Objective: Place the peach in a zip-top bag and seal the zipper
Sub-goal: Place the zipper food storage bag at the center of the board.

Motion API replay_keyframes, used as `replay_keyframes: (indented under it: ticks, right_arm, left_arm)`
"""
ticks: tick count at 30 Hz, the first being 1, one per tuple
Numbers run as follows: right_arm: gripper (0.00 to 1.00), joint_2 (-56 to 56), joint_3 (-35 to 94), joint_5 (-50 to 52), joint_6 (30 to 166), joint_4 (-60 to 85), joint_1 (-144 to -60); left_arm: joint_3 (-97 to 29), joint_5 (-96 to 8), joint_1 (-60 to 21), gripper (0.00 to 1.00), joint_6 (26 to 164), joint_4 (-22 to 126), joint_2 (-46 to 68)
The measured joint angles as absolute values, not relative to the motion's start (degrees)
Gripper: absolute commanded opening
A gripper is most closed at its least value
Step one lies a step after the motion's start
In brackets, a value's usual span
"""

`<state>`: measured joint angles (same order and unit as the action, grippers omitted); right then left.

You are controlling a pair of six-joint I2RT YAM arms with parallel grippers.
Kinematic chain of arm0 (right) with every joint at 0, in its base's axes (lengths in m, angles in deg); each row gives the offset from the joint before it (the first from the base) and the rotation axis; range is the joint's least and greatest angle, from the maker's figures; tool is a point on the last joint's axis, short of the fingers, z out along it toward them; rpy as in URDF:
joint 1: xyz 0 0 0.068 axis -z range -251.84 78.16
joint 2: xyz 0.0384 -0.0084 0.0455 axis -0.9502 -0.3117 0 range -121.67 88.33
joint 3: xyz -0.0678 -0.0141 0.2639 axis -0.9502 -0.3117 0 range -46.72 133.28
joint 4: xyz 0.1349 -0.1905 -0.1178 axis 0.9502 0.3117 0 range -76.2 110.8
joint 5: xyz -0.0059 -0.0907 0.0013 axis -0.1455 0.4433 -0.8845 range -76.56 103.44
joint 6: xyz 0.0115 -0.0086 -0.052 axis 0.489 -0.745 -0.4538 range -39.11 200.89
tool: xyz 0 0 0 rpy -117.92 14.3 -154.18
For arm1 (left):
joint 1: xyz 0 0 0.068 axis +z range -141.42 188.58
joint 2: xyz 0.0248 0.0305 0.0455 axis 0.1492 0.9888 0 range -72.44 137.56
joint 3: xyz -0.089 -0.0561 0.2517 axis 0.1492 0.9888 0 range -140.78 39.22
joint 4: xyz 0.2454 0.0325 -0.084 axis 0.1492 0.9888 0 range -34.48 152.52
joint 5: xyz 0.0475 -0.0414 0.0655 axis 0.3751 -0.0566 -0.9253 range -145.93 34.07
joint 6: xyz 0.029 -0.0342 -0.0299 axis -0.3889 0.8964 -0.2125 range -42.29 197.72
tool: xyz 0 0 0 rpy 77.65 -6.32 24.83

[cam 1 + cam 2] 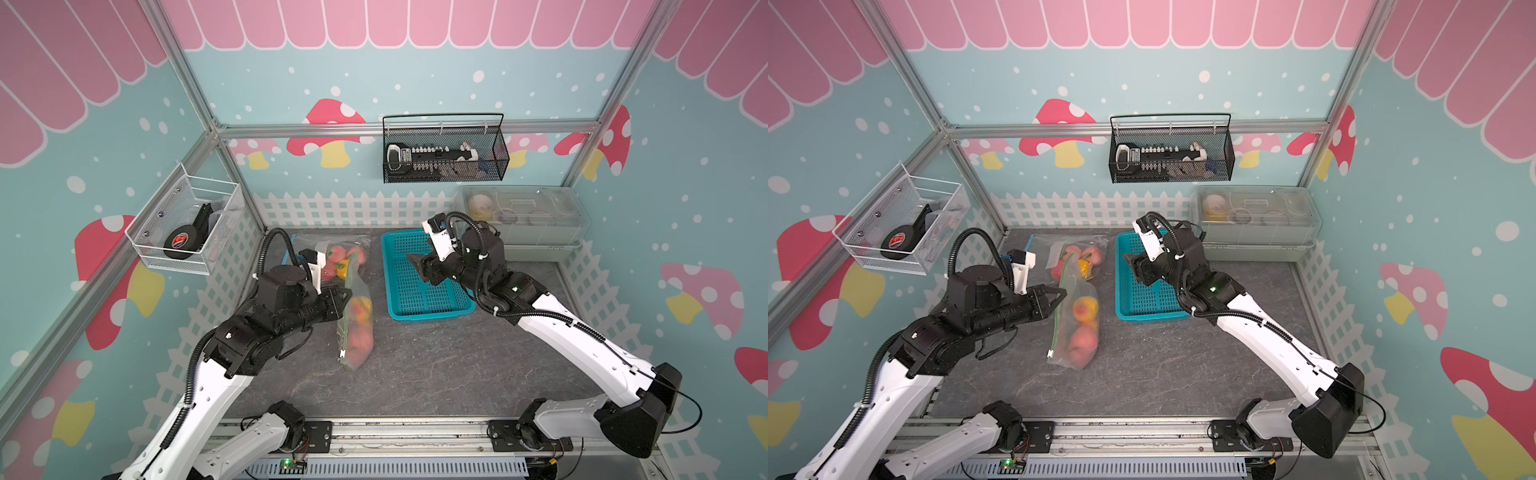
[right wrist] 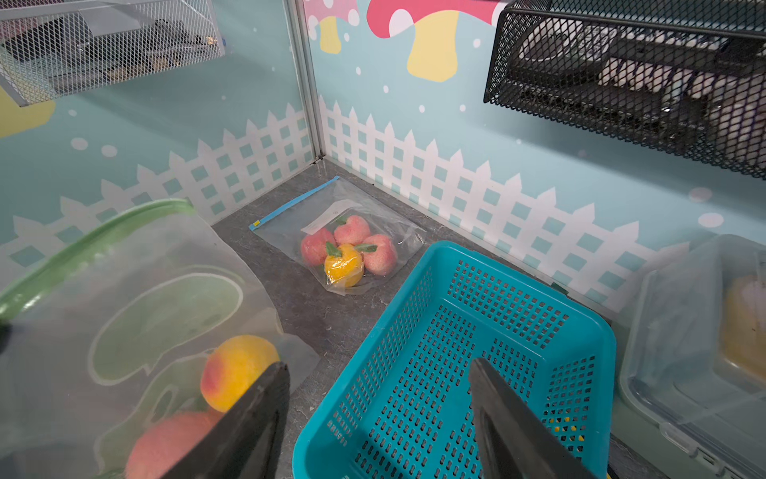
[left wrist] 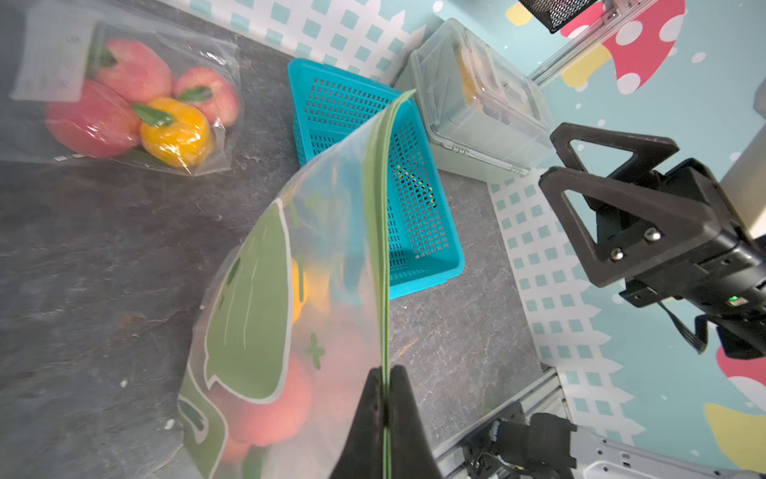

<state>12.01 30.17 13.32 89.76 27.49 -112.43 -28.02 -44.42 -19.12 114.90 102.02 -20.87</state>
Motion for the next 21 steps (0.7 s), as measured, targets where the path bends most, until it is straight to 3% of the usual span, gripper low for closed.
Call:
replay_keyframes:
  ticks: [9, 21]
  right_arm:
    - [0.7, 11.9, 30.2, 13.9, 89.5, 27.5, -112.4]
    - [0.7, 11.4, 30.2, 14.1, 89.5, 27.9, -112.4]
  left_arm:
    - [-27.2, -35.8, -18.6, 0.0, 117.3, 95.4, -18.5]
    - [-27.1, -34.7, -17.7, 0.0, 119.8, 93.3, -18.3]
